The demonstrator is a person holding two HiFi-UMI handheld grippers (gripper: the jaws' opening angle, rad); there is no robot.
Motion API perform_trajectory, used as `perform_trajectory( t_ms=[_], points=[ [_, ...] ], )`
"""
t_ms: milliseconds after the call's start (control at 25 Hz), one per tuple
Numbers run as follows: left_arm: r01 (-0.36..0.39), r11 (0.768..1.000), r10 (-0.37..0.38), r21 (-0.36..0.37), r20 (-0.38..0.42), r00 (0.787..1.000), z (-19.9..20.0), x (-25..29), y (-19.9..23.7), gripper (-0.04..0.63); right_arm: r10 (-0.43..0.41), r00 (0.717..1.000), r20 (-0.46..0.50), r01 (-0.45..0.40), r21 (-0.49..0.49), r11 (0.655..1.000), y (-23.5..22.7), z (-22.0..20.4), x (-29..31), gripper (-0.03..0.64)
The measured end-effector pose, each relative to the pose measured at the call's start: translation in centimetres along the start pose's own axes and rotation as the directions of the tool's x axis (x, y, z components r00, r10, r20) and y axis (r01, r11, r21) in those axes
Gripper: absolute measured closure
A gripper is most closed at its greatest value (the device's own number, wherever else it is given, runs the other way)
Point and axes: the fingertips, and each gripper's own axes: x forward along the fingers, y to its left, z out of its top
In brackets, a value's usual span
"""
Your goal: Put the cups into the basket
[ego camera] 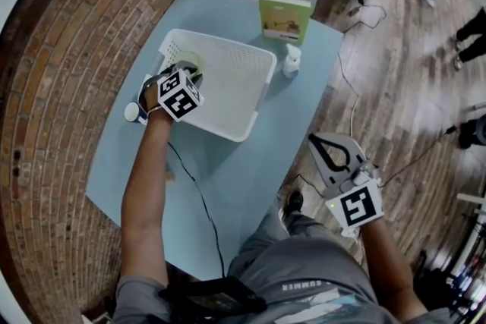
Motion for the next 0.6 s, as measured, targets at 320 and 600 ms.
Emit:
perform_trajectory(
  t_ms=[320,600],
  points=[
    [0.101,0.995,-0.102,-0.026,-0.039,0.994,-1.7,3.8,-0.8,0.548,-0.01,0.999,-0.033,0.011,0.021,1.0,0.3,-1.3,0.7,0.604],
    [0.148,0.987,-0.151,-0.062,-0.043,0.988,-2.0,5.9,-0.8,0.548,-0.007,0.998,-0.065,0.01,0.033,0.999,0.6,-2.3,1.2,0.604]
  ],
)
